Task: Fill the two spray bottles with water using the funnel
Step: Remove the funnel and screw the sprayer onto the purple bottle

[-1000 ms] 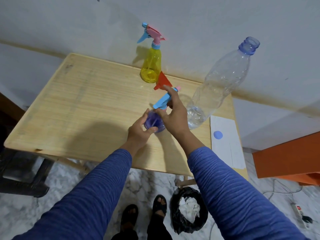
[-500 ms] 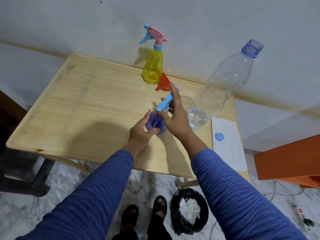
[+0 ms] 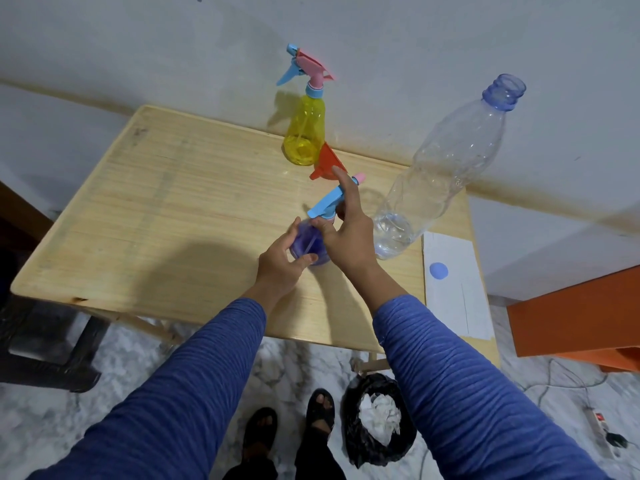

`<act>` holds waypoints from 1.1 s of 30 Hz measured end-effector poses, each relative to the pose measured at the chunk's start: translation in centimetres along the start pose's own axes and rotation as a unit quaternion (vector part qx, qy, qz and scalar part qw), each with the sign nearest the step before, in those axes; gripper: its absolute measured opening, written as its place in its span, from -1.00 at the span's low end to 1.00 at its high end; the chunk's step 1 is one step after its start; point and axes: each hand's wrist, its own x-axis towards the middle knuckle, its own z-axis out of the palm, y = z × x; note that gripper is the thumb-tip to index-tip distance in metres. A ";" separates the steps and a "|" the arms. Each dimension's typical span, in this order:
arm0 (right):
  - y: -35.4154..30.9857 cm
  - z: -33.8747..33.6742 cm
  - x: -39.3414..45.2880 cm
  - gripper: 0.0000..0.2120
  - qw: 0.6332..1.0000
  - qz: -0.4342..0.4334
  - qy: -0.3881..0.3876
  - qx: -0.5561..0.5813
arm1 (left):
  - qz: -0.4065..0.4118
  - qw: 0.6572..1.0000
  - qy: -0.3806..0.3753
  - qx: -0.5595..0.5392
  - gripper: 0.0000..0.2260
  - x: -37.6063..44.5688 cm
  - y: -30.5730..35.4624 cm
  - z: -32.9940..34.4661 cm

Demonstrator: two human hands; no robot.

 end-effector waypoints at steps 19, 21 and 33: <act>1.0 1.1 2.9 -0.21 0.999 -0.022 0.040 -0.022 | -0.016 1.000 0.006 -0.014 -0.40 -0.8 1.0 0.2; 0.4 1.2 3.7 -0.25 0.999 -0.030 0.016 -0.006 | -0.019 0.999 0.035 0.019 -0.41 -0.9 0.7 -0.6; -0.1 4.9 7.4 -0.66 0.876 0.255 -0.237 0.334 | -0.272 0.877 0.209 0.336 -0.33 -1.3 -4.4 -8.2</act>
